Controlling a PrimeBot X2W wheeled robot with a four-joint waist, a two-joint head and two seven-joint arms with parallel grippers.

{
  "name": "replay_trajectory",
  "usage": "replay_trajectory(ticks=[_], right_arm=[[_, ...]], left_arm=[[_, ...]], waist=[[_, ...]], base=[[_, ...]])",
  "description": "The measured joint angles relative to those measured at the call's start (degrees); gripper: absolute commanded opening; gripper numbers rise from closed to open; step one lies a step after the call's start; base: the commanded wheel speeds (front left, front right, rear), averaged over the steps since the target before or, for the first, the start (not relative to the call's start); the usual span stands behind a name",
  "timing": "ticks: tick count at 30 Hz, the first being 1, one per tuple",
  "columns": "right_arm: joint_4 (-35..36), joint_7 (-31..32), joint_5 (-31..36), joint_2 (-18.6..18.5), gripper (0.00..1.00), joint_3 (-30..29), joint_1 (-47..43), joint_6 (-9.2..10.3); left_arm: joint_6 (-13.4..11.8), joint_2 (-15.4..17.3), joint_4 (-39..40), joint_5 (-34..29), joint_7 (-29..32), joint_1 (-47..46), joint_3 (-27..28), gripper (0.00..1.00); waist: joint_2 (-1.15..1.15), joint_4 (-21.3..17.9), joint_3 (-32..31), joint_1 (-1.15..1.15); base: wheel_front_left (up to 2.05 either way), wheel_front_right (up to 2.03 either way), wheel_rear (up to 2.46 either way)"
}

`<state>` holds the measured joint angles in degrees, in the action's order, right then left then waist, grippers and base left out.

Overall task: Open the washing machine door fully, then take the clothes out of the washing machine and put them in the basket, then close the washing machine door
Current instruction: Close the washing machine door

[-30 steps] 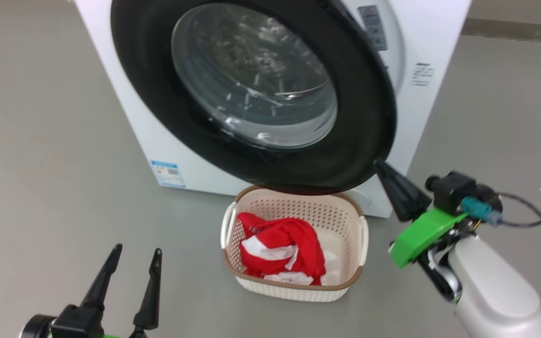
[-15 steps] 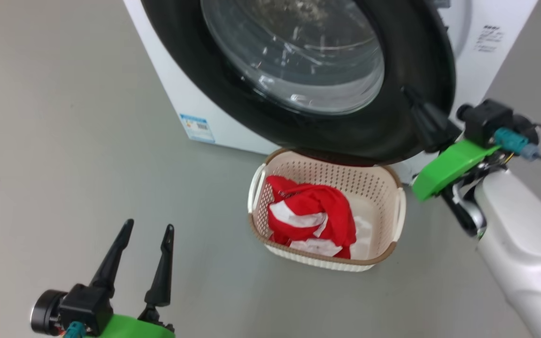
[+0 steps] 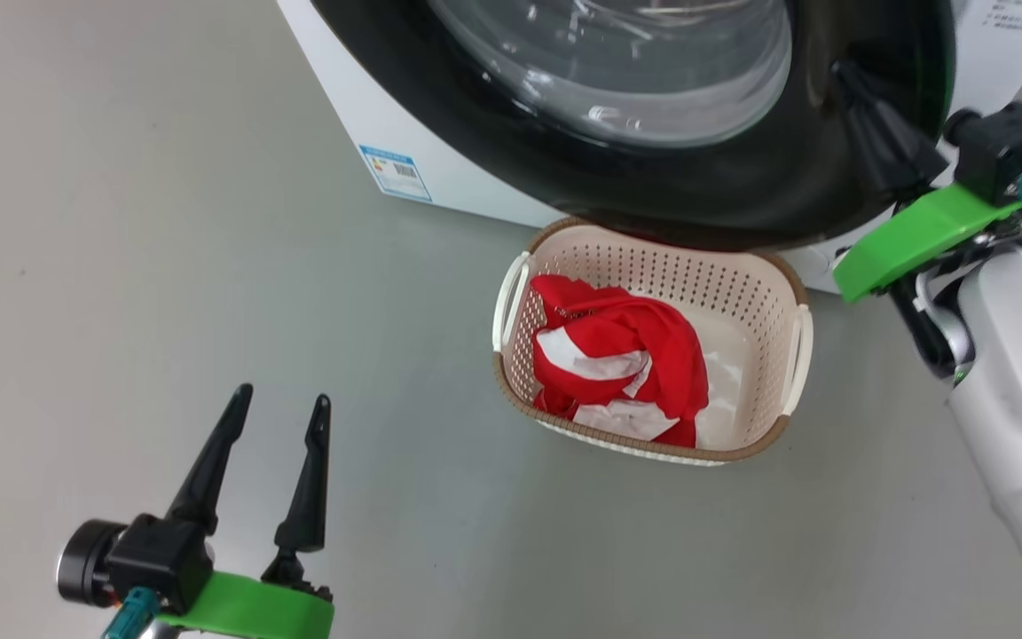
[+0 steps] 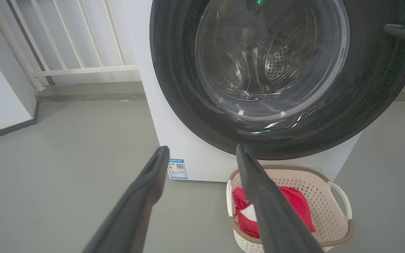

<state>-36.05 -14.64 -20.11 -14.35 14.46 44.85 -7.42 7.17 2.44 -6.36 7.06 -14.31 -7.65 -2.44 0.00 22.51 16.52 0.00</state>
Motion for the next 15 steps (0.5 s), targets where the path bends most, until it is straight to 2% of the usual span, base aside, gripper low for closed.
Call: replay_trajectory(ticks=[15], right_arm=[[-2.4,0.0,2.2,-3.3,0.0,-0.8,11.0,-0.14]], left_arm=[[0.0,-0.3,0.4,0.6,0.0,-3.2,-1.9,1.0]], waist=[[0.0,0.5,6.1,0.0]], base=[[0.0,0.0,0.0]])
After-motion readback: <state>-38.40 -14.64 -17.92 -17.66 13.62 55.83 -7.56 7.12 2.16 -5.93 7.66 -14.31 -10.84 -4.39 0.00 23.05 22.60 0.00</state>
